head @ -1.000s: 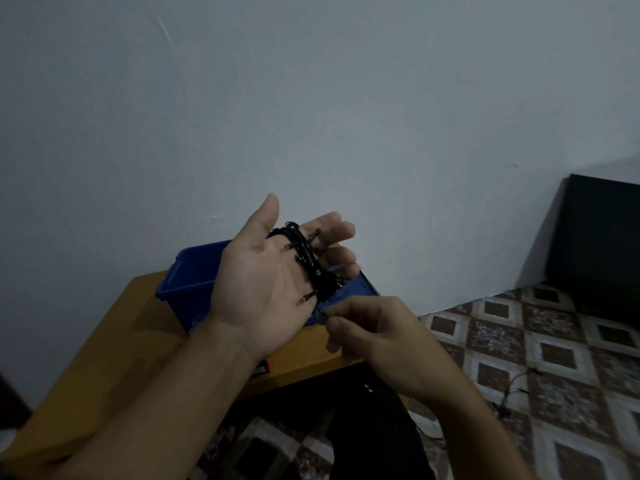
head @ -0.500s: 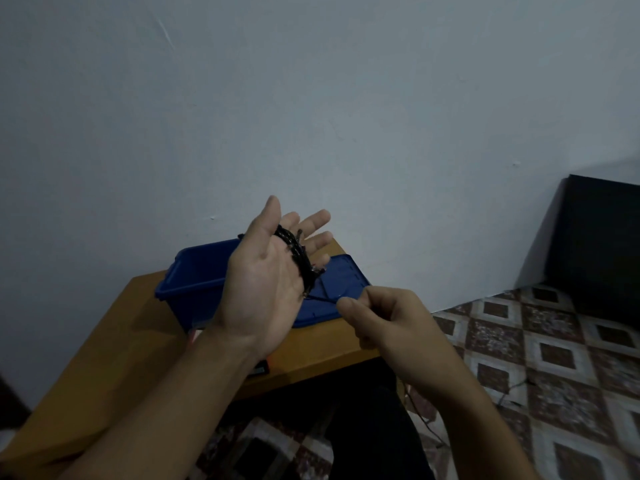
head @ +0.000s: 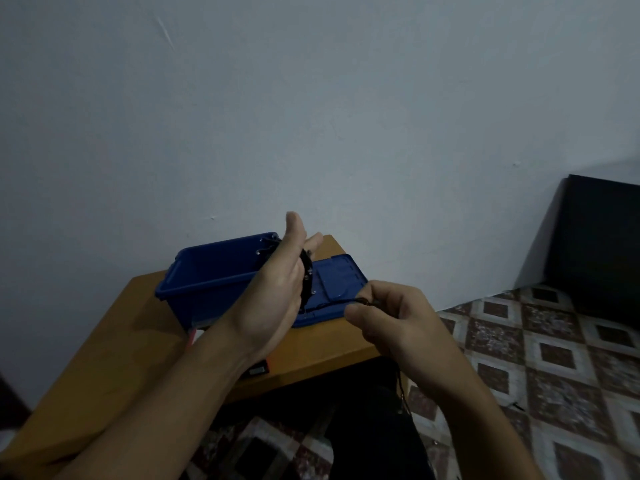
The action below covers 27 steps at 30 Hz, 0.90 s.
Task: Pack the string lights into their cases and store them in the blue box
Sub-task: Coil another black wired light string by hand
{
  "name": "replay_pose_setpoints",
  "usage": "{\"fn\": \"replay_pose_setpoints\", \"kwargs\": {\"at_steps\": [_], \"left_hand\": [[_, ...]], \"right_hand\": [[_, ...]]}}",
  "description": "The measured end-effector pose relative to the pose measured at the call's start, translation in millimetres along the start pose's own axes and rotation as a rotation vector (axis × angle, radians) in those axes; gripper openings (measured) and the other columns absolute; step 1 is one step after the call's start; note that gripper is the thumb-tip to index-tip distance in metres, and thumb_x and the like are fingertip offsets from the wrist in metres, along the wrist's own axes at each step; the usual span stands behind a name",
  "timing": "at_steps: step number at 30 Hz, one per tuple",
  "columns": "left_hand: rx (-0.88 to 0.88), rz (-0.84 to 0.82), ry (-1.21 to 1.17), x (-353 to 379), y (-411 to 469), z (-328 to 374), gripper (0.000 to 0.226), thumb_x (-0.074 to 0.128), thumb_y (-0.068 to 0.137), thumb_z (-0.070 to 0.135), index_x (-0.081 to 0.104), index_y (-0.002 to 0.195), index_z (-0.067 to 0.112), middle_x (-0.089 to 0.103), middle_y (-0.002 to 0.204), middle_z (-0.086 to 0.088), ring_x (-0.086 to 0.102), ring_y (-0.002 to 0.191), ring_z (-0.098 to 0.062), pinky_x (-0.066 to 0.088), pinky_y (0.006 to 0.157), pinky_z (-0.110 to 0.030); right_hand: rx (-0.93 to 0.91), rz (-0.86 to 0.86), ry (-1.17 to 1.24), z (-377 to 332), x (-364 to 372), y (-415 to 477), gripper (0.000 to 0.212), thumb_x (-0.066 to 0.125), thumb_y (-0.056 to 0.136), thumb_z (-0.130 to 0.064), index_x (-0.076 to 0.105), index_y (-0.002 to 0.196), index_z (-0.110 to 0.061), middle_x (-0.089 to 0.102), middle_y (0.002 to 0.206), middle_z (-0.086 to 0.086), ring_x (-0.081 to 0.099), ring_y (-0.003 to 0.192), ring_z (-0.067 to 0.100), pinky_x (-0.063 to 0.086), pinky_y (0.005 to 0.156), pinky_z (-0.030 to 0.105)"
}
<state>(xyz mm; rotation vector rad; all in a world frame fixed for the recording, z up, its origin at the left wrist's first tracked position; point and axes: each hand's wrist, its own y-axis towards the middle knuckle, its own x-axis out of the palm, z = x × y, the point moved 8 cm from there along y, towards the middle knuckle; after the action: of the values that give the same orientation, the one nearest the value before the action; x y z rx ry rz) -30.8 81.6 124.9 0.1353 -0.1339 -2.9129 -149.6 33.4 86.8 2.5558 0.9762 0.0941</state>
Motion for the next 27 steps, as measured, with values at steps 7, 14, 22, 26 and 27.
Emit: {"fn": "replay_pose_setpoints", "kwargs": {"at_steps": [7, 14, 22, 26, 27], "left_hand": [[0.047, 0.034, 0.105, -14, 2, -12, 0.071, 0.011, 0.104, 0.052, 0.023, 0.152, 0.002, 0.022, 0.162, -0.021, 0.025, 0.15, -0.03, 0.022, 0.118, -0.033], [-0.178, -0.165, 0.216, 2, 11, -39, 0.127, 0.033, 0.033, 0.108, 0.065, 0.114, 0.015, 0.072, 0.113, -0.005, 0.067, 0.094, -0.013, 0.041, 0.101, -0.032], [-0.328, -0.388, 0.344, 23, -17, -26, 0.097, 0.008, 0.084, 0.083, 0.074, 0.063, 0.016, 0.058, 0.058, -0.008, 0.051, 0.066, -0.025, 0.046, 0.072, -0.029], [-0.328, -0.459, 0.276, 26, -15, -28, 0.104, 0.008, 0.082, 0.086, 0.069, 0.07, 0.003, 0.034, 0.049, -0.008, 0.031, 0.047, -0.02, 0.05, 0.07, -0.037], [-0.334, -0.484, 0.266, 28, -15, -27, 0.107, 0.007, 0.082, 0.086, 0.068, 0.072, -0.001, 0.031, 0.047, -0.006, 0.027, 0.045, -0.02, 0.049, 0.067, -0.036]], "right_hand": [[0.001, 0.004, -0.05, -2, 3, -1, 0.038, 0.068, 0.092, -0.02, 0.048, 0.06, -0.015, 0.039, 0.049, -0.009, 0.032, 0.042, 0.004, 0.03, 0.046, 0.017], [-0.047, 0.013, 0.085, -8, 0, -2, 0.034, 0.068, 0.083, -0.032, 0.047, 0.063, -0.014, 0.038, 0.051, -0.009, 0.03, 0.043, 0.006, 0.028, 0.046, 0.017], [-0.172, 0.005, 0.205, -25, -2, -5, 0.02, 0.058, 0.096, -0.003, 0.058, 0.078, 0.005, 0.052, 0.049, -0.01, 0.041, 0.041, -0.001, 0.034, 0.046, 0.011], [-0.182, 0.091, 0.134, -20, -6, -3, 0.021, 0.054, 0.099, -0.004, 0.063, 0.087, 0.01, 0.052, 0.05, -0.013, 0.046, 0.042, -0.002, 0.035, 0.047, 0.007], [-0.18, 0.096, 0.126, -19, -6, -2, 0.021, 0.055, 0.099, -0.006, 0.064, 0.087, 0.009, 0.053, 0.051, -0.013, 0.045, 0.043, -0.003, 0.035, 0.047, 0.007]]}}
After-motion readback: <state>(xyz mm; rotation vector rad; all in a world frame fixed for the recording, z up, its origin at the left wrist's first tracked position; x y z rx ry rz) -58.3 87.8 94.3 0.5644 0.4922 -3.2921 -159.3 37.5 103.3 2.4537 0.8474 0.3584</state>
